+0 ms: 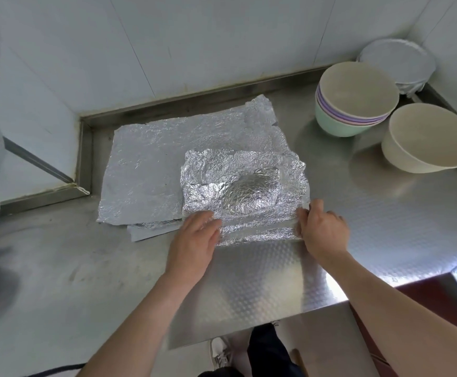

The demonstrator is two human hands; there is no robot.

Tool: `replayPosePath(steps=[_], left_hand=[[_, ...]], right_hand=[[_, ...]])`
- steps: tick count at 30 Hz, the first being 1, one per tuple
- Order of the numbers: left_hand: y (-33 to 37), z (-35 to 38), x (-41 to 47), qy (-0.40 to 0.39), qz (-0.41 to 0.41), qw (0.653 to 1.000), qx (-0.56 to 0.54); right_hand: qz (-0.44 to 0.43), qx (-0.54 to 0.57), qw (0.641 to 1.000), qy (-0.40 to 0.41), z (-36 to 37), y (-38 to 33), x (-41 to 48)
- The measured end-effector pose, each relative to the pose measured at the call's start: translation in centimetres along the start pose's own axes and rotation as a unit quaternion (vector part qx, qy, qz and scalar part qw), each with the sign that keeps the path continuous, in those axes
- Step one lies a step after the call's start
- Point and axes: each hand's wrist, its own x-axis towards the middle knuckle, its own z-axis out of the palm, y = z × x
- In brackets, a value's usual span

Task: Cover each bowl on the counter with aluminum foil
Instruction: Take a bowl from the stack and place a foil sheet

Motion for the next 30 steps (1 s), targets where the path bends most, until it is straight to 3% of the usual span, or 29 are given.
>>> replayPosePath(steps=[4, 6, 9, 12, 14, 16, 20, 30], left_hand=[[1.4, 2.7, 1.2, -0.152, -0.025, 0.986, 0.065], [1.5, 3.3, 0.7, -0.174, -0.035, 0.979, 0.102], [1.6, 3.7, 0.3, -0.172, -0.038, 0.975, 0.138], [1.8, 4.1, 0.5, -0.169, -0.046, 0.973, 0.148], [1.8, 4.1, 0.5, -0.173, -0.043, 0.973, 0.145], [1.7, 4.0, 0.4, -0.184, -0.037, 0.971, 0.145], [1.5, 4.0, 0.5, -0.191, -0.041, 0.970, 0.147], [0.7, 3.3, 0.1, -0.203, -0.021, 0.966, 0.157]], right_hand=[[0.007, -0.003, 1.000, -0.009, 0.1, 0.1, 0.3], [0.031, -0.014, 0.999, -0.012, -0.2, -0.1, 0.3], [0.018, -0.031, 0.996, 0.080, -1.5, -1.1, -0.1], [-0.125, 0.003, 0.987, 0.101, -1.5, -4.3, -1.3], [-0.253, 0.029, 0.966, 0.041, 0.1, -6.8, -2.6], [-0.318, 0.026, 0.947, -0.036, 1.8, -7.7, -3.4], [-0.278, -0.028, 0.949, -0.148, 2.9, -5.3, -2.4], [-0.245, -0.086, 0.953, -0.159, 0.8, 0.5, -0.6]])
